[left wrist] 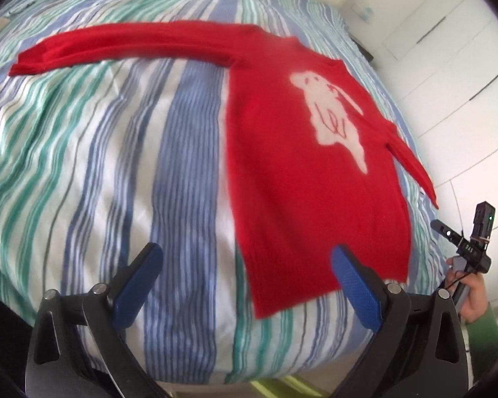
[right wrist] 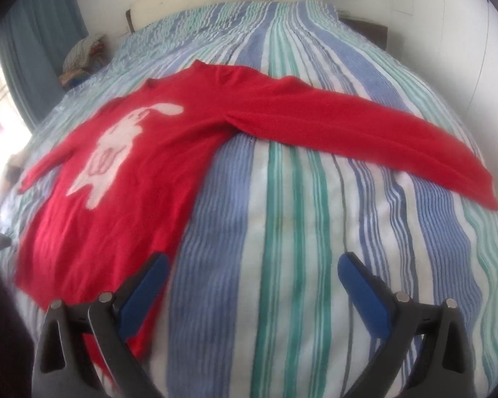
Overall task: Fold small clothes
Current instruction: 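Grasp the sweater hem with both grippers, pull it straight, then release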
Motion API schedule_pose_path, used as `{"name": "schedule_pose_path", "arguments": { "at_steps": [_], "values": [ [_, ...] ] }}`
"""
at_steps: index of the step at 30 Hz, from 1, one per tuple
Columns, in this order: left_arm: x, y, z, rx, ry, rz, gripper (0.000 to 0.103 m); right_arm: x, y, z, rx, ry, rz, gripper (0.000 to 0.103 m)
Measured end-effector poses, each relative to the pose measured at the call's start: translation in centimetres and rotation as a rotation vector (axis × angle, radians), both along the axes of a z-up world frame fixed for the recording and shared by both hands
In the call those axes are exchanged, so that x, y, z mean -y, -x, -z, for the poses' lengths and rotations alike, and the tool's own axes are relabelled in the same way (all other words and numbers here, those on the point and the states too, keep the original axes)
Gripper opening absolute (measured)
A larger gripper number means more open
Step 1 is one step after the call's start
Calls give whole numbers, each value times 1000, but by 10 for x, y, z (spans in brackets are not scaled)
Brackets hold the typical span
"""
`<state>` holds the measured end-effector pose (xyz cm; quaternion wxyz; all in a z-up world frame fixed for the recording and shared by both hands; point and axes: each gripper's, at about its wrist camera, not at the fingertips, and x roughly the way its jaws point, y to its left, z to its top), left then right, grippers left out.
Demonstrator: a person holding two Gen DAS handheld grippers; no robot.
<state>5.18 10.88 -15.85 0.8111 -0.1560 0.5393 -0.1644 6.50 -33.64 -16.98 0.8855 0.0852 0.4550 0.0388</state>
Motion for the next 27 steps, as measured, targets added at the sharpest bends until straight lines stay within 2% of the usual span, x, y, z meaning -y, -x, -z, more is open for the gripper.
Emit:
{"name": "schedule_pose_path", "arguments": {
  "at_steps": [1, 2, 3, 5, 6, 7, 8, 9, 10, 13, 16, 19, 23, 27],
  "values": [
    [8, 4, 3, -9, -2, 25, 92, -5, 12, -5, -22, -58, -30, 101],
    [16, 6, 5, -17, -8, 46, 77, -9, 22, -6, -56, -131, -51, 101],
    [23, 7, 11, -32, -19, 58, 71, -15, 31, -3, -93, -217, -70, 101],
    [29, 6, 23, -70, -26, 52, 53, -29, 43, 10, -166, -352, -104, 93],
    [28, 7, 27, -80, -23, 35, 49, -37, 46, 20, -204, -380, -115, 89],
    [27, 7, 29, -82, -18, 20, 44, -45, 48, 30, -233, -386, -117, 80],
    [26, 7, 29, -83, -8, 15, 34, -51, 49, 40, -257, -378, -109, 73],
    [25, 7, 30, -88, 11, 20, 24, -57, 50, 49, -274, -365, -89, 71],
    [25, 7, 32, -96, 19, 26, 4, -61, 50, 54, -274, -363, -70, 65],
    [27, 13, 26, -68, -33, 34, 3, -72, 45, 59, -273, -370, -83, 4],
    [24, 24, 16, -32, -135, 42, 2, -73, 49, 43, -269, -295, -82, 4],
    [19, 24, 34, -91, -136, 18, 2, -63, 60, 28, -269, -211, -38, 3],
    [26, 18, 41, -92, -175, 22, 2, -58, 58, 66, -350, -194, -1, 3],
    [26, 18, 39, -79, -185, 22, 5, -65, 52, 65, -331, -145, -4, 3]
  ]
}}
